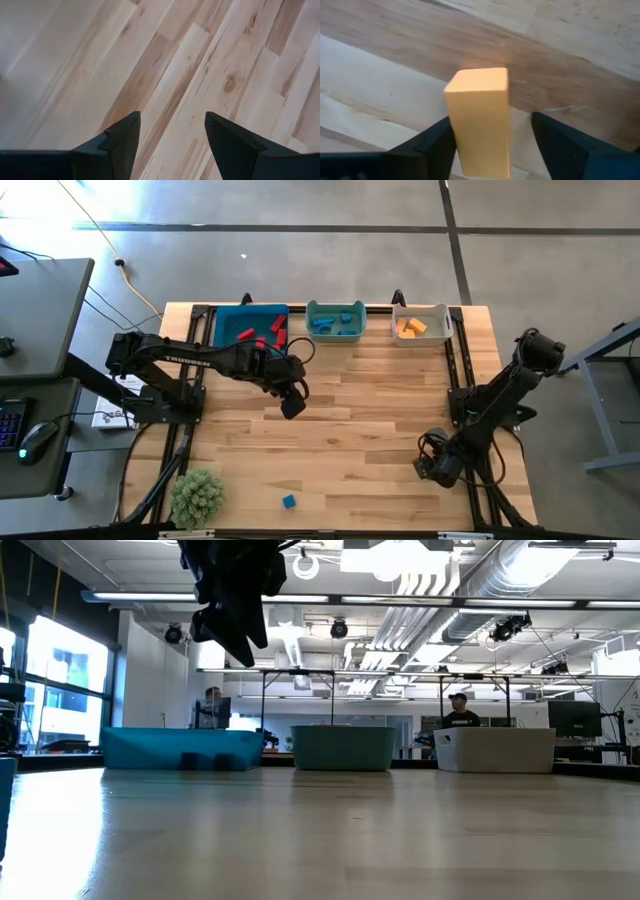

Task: Sort & place blocks by color
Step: Put the yellow block into the gray bin

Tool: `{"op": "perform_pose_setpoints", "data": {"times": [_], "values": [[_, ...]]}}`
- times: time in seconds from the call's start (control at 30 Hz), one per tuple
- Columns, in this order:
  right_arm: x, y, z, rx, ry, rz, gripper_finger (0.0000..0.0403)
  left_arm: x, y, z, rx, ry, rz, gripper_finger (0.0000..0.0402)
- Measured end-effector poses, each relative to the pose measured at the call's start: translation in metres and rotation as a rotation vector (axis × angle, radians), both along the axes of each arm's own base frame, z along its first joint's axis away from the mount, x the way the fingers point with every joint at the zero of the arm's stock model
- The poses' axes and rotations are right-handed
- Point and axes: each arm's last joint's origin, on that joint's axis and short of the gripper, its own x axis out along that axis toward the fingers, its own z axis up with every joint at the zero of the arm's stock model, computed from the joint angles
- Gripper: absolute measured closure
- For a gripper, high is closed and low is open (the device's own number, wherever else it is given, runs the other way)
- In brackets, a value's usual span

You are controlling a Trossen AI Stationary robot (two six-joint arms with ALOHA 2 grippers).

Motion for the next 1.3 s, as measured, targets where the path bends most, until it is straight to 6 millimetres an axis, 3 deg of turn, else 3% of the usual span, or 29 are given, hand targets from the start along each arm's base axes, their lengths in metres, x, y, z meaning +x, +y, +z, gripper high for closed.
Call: {"op": "perform_pose_setpoints", "data": {"times": [0.27, 0.63, 0.87, 1.07, 1.3], "values": [[0.002, -0.004, -0.001, 0.007, 0.03, -0.013, 0.0302, 0.001, 0.0, 0.001, 0.005, -0.014, 0.002, 0.0188], [0.012, 0.002, 0.013, -0.049, -0.074, 0.012, 0.03, 0.001, 0.0, 0.001, 0.005, -0.016, 0.002, 0.0188], [0.035, -0.001, 0.031, -0.078, -0.184, 0.025, 0.03, 0.001, 0.0, 0.001, 0.003, -0.017, 0.005, 0.0188], [0.062, -0.016, 0.049, -0.148, -0.263, 0.094, 0.03, 0.001, 0.0, 0.001, 0.003, -0.016, 0.005, 0.0188], [0.091, -0.047, 0.072, -0.254, -0.28, 0.199, 0.03, 0.001, 0.0, 0.001, 0.003, -0.015, 0.003, 0.0188]]}}
